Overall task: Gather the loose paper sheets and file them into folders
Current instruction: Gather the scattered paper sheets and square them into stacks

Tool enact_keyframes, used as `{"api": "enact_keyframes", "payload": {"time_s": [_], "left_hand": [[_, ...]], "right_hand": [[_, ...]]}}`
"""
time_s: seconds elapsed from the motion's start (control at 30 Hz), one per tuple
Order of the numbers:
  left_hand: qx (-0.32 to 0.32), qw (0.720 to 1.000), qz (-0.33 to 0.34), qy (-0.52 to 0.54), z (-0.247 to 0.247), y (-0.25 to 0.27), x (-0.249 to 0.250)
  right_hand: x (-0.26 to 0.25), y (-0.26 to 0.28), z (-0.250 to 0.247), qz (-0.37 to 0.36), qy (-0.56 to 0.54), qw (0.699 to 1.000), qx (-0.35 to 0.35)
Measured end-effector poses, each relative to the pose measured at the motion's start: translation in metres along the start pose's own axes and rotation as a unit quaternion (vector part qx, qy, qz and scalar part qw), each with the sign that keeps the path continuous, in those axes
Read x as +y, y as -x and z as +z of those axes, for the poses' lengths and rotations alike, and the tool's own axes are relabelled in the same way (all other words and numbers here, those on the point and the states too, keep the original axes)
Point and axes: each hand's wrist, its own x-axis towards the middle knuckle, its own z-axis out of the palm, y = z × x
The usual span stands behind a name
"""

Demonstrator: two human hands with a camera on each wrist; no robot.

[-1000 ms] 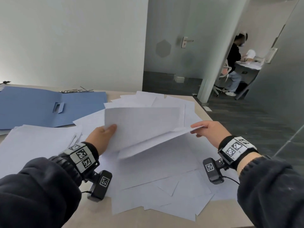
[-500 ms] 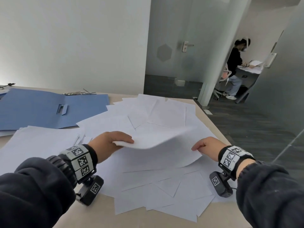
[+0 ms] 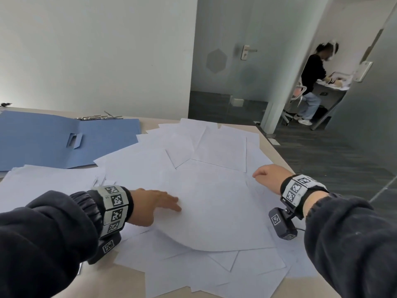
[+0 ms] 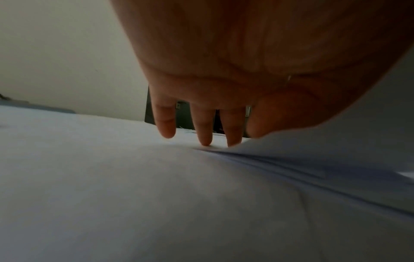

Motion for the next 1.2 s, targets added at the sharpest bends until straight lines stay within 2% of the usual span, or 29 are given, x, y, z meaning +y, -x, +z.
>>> {"api": "enact_keyframes", "payload": {"time_s": [0.07,0.1,0.17,0.23,0.3,0.4,0.47,0.67,0.83,0.93,1.03,1.2], "left_hand": [[-0.035,0.995,0.002,0.098,-0.007,0.000,-0.002],[-0.027,0.986,-0.004,0.163,-0.012,0.000,-0.005],[0.043,0.966,-0.047,0.252,-0.024,-0.002,-0.015],[0.138,0.948,-0.118,0.260,-0.033,-0.009,-0.036],[0.205,0.927,-0.209,0.235,-0.038,-0.018,-0.063],[0.229,0.890,-0.323,0.224,-0.038,-0.028,-0.107],[0.228,0.877,-0.361,0.220,-0.040,-0.035,-0.129],[0.147,0.889,-0.398,0.172,-0.051,-0.059,-0.155],[0.136,0.897,-0.416,0.060,-0.060,-0.064,-0.157],[0.183,0.899,-0.396,0.044,-0.064,-0.064,-0.163],[0.240,0.895,-0.369,0.075,-0.070,-0.058,-0.164],[0.371,0.842,-0.365,0.143,-0.085,-0.031,-0.170]], "right_hand": [[-0.017,-0.014,-0.003,-0.012,0.036,0.999,-0.008],[-0.027,-0.021,-0.004,-0.018,0.059,0.998,-0.012],[-0.046,-0.035,-0.006,-0.030,0.109,0.993,-0.019],[-0.061,-0.051,-0.005,-0.038,0.151,0.987,-0.030],[-0.072,-0.068,-0.002,-0.045,0.180,0.982,-0.041],[-0.084,-0.088,0.004,-0.051,0.216,0.974,-0.047],[-0.090,-0.099,0.008,-0.053,0.231,0.970,-0.048],[-0.106,-0.129,0.025,-0.065,0.226,0.970,-0.066],[-0.110,-0.136,0.034,-0.080,0.264,0.958,-0.074],[-0.112,-0.137,0.034,-0.094,0.296,0.949,-0.051],[-0.118,-0.135,0.031,-0.108,0.319,0.940,-0.044],[-0.122,-0.125,0.023,-0.087,0.303,0.949,0.016]]}}
